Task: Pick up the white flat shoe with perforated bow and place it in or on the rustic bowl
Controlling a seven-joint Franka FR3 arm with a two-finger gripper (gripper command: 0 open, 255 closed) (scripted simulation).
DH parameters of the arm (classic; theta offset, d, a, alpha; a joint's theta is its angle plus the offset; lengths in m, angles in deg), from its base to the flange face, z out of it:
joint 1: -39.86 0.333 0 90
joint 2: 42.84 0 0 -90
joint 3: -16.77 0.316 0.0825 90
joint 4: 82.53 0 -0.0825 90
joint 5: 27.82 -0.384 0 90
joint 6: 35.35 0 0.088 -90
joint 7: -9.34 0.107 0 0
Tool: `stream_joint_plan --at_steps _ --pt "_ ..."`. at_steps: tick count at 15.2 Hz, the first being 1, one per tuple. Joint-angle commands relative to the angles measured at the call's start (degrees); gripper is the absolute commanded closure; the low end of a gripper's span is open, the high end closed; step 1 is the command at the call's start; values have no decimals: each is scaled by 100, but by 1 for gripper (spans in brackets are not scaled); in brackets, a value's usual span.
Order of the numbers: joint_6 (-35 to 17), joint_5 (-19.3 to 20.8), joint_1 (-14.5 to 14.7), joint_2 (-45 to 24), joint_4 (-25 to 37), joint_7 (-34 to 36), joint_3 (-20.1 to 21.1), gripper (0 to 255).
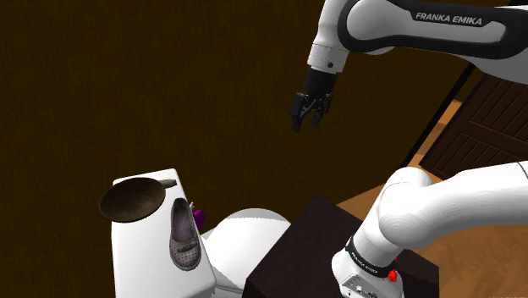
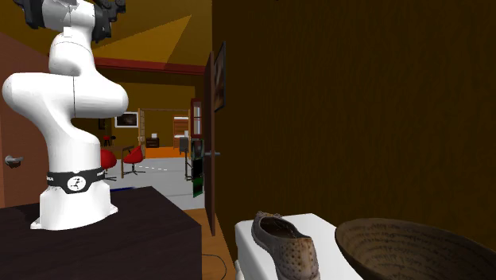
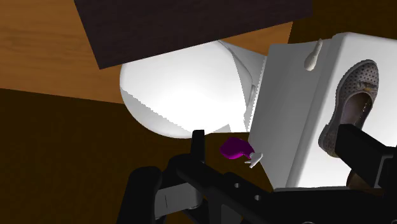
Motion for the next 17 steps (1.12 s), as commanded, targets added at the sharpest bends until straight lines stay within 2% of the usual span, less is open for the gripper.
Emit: stream_joint_plan --at_steps 1,9,17 --pt "0 0 0 0 0 0 0 0" --pt "-1448 -532 234 -660 -689 853 707 0" --pt "-2995 -901 440 -1949 -820 1684 1415 0"
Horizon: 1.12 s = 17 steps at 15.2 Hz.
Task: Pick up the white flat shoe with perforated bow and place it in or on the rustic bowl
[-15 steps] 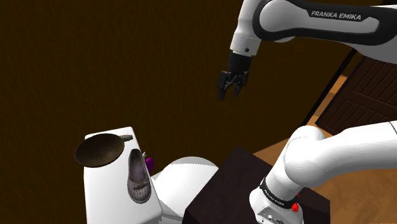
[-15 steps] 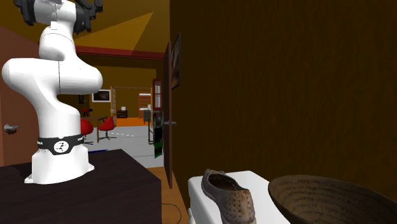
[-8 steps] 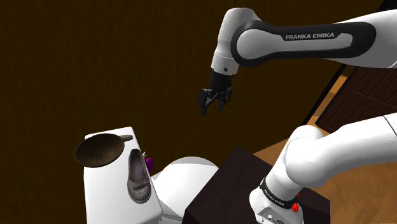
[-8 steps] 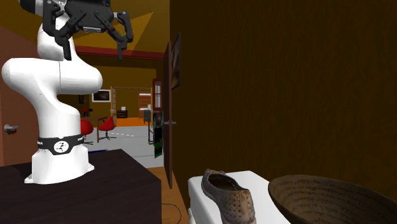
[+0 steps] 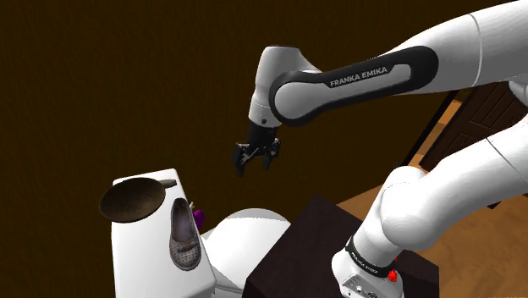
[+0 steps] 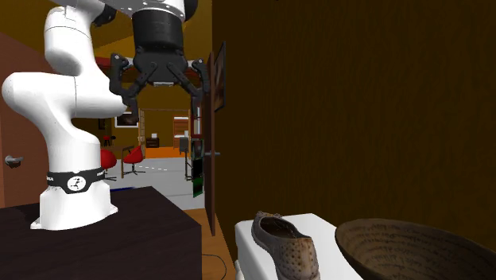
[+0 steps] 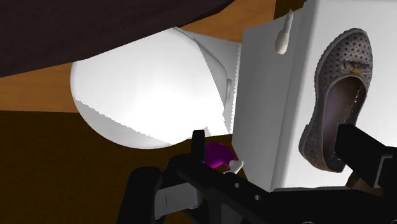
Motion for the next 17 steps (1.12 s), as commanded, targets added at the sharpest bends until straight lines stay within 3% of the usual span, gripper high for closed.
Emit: stream_joint_plan --at_steps 1,8,17 --pt "-389 -69 52 -349 4 237 185 0" --pt "-1616 95 99 -1895 424 1117 726 0" --pt "-2615 1079 365 -3876 1428 2511 869 0"
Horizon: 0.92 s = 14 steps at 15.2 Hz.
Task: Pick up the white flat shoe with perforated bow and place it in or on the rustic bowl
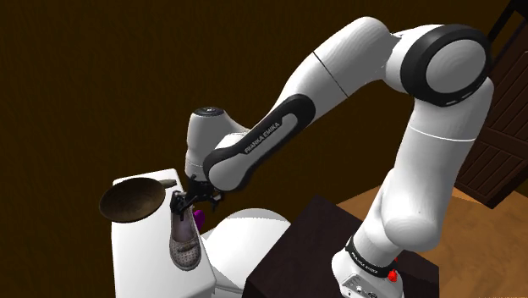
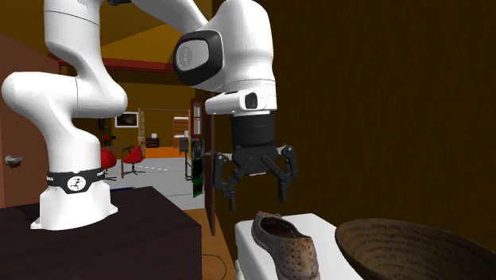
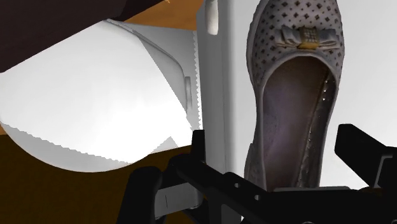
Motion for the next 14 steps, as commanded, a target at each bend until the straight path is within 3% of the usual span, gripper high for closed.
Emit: stream_joint_plan --at_steps 1,7,14 --pt "-123 122 53 -219 97 131 -36 0" --pt "-568 385 176 -708 123 317 -164 0" --pt "-568 384 178 -708 123 316 -166 0"
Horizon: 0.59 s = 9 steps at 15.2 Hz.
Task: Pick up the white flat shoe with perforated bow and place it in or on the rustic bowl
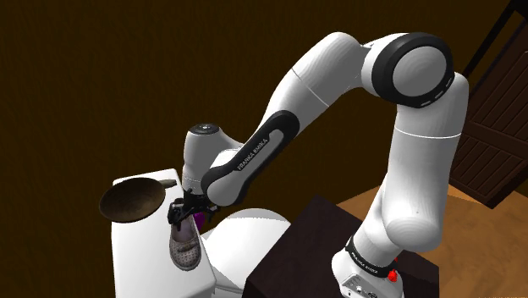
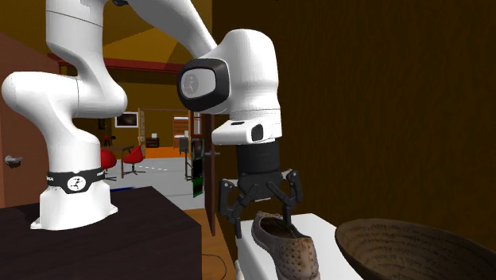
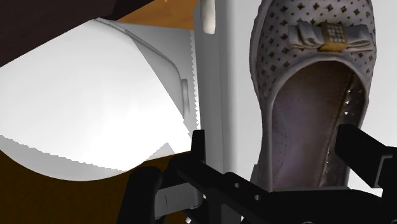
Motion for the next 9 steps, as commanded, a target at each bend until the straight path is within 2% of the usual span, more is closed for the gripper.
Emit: stream_joint_plan --at_steps 1,2,9 --pt "0 0 0 0 0 0 0 0" --pt "0 0 0 0 0 0 0 255" --pt "0 0 0 0 0 0 0 255"
